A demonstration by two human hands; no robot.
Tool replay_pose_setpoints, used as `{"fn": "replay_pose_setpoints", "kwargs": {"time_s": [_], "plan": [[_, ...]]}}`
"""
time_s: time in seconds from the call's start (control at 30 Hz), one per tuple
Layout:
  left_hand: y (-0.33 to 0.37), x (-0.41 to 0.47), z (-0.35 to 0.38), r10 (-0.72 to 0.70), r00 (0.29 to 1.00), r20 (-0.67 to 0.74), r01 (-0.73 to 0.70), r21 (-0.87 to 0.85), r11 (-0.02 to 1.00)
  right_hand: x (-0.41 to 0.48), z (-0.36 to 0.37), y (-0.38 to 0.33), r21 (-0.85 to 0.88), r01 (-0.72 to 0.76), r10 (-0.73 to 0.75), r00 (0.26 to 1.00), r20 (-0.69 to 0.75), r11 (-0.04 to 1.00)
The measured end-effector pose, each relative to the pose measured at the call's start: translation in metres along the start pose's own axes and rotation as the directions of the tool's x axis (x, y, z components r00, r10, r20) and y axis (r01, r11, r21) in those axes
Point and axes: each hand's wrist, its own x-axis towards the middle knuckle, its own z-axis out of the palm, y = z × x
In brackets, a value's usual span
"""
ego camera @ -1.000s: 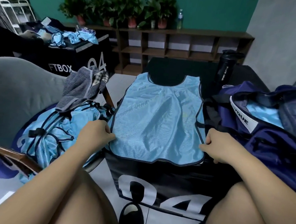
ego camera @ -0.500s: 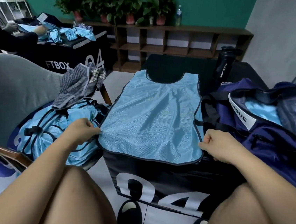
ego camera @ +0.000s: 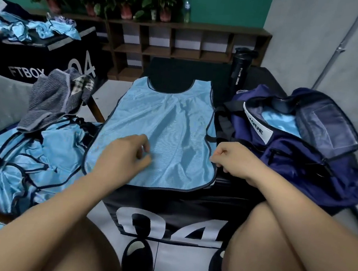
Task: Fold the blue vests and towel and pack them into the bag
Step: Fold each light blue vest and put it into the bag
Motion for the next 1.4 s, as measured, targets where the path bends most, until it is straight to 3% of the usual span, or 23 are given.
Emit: {"fn": "replay_pose_setpoints", "kwargs": {"time_s": [0.1, 0.2, 0.37, 0.53, 0.7, 0.87, 1.07, 1.23, 1.4], "plan": [[0.037, -0.003, 0.024, 0.125, 0.989, 0.073, -0.121, -0.057, 0.991, -0.001, 0.001, -0.006, 0.117, 0.027, -0.033, 0.998, 0.047, 0.993], [0.074, -0.006, 0.049, 0.198, 0.969, 0.146, -0.199, -0.009, 0.98, 0.0, 0.003, -0.009, 0.16, 0.036, -0.044, 0.998, 0.042, 0.986], [0.093, 0.008, 0.082, 0.289, 0.943, 0.163, -0.31, 0.123, 0.943, 0.002, 0.003, 0.0, -0.109, -0.016, 0.012, 0.999, -0.036, 0.994], [0.091, 0.01, 0.089, 0.375, 0.911, 0.173, -0.401, 0.15, 0.904, -0.003, -0.007, 0.007, -0.223, 0.011, -0.021, 0.999, -0.04, 0.975], [0.089, 0.011, 0.084, 0.211, 0.972, 0.102, -0.197, -0.136, 0.971, -0.009, -0.01, 0.013, -0.242, 0.162, -0.143, 0.985, 0.094, 0.957], [0.086, 0.014, 0.08, 0.016, 0.992, 0.123, 0.035, -0.405, 0.914, -0.015, -0.009, 0.009, -0.266, 0.359, -0.347, 0.933, 0.094, 0.895], [0.096, 0.011, 0.079, -0.033, 0.995, 0.094, 0.077, -0.506, 0.859, -0.032, -0.007, -0.008, -0.427, 0.453, -0.496, 0.868, 0.011, 0.783], [0.095, 0.011, 0.076, 0.037, 0.999, -0.033, -0.047, -0.374, 0.926, -0.034, 0.0, -0.011, -0.587, 0.483, -0.567, 0.822, 0.05, 0.649], [0.094, 0.009, 0.074, 0.079, 0.995, -0.059, -0.096, -0.371, 0.923, -0.03, 0.0, -0.01, -0.674, 0.413, -0.583, 0.812, -0.032, 0.612]]}}
